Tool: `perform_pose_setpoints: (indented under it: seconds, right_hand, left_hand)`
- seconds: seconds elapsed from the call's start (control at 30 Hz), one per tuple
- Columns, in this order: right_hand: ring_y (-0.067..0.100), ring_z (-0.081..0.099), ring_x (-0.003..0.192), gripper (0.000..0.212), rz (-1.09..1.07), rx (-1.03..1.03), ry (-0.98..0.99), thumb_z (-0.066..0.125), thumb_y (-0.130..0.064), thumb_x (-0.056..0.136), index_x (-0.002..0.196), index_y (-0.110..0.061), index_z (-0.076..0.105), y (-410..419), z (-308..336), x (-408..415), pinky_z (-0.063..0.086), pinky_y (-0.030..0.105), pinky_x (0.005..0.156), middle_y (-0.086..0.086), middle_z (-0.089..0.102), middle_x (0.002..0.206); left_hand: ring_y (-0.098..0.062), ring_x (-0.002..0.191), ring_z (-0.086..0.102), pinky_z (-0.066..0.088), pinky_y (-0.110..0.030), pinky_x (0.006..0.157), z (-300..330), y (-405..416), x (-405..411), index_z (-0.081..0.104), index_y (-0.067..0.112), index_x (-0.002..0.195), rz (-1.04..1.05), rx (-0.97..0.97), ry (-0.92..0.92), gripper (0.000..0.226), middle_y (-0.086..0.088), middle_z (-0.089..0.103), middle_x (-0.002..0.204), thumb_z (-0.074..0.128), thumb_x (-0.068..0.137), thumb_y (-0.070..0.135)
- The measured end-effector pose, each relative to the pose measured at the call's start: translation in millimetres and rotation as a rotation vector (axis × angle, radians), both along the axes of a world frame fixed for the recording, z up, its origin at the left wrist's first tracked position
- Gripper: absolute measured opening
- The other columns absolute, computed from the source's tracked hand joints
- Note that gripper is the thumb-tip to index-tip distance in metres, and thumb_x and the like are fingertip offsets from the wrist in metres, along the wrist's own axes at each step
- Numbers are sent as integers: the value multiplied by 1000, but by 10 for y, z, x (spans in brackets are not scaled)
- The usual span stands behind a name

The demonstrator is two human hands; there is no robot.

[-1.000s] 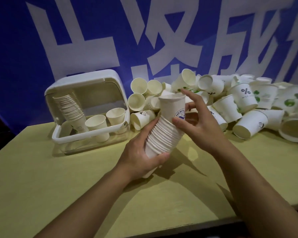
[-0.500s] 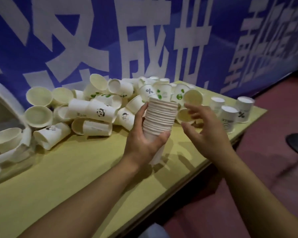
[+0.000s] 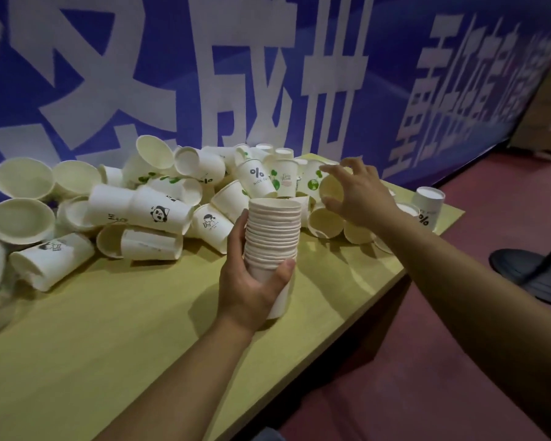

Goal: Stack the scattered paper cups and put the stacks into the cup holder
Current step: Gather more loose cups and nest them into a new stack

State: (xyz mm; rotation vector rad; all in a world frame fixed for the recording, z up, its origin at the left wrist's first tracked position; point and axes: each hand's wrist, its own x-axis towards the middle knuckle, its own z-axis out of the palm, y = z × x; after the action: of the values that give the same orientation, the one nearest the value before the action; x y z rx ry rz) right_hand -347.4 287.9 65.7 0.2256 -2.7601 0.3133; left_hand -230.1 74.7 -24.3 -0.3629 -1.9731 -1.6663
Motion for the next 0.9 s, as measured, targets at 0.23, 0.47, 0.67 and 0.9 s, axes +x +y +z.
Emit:
perform_pose_setpoints:
  seconds: [0.23, 0.47, 0.67, 0.9]
  right_hand:
    - [31, 32, 137, 61, -47, -80, 42, 74, -46, 86, 139, -28, 49, -102, -189, -99, 43, 47, 105, 3, 36, 151]
    - [25, 44, 124, 53, 111, -443, 439, 77, -29, 86, 131, -19, 52, -82, -30, 160, 48, 41, 101, 9, 44, 139]
    - [21, 54, 116, 39, 410, -728, 457, 43, -48, 97, 135, -37, 43, -141, 297, 785, 53, 34, 86, -5, 46, 134]
    - [9, 51, 115, 50, 555, -313, 192, 33, -55, 99, 141, -33, 50, -131, 223, 1001, 47, 24, 81, -7, 51, 134]
  left_hand:
    - [-8, 123, 59, 53, -30, 98, -4, 50, 24, 29, 46, 150, 0, -55, 21, 90, 19, 55, 139, 76, 73, 52]
    - [-1, 121, 58, 48, -14, 94, 20, 49, 56, 27, 44, 151, 12, -118, 29, 93, 27, 53, 137, 74, 71, 56]
    - [-10, 119, 59, 52, -21, 91, 68, 23, 64, 20, 48, 150, 57, -284, 65, 95, 7, 53, 144, 71, 72, 63]
    - [-21, 101, 65, 46, -27, 75, 101, 77, 137, 20, 44, 148, 78, -463, 102, 95, -4, 60, 133, 65, 67, 65]
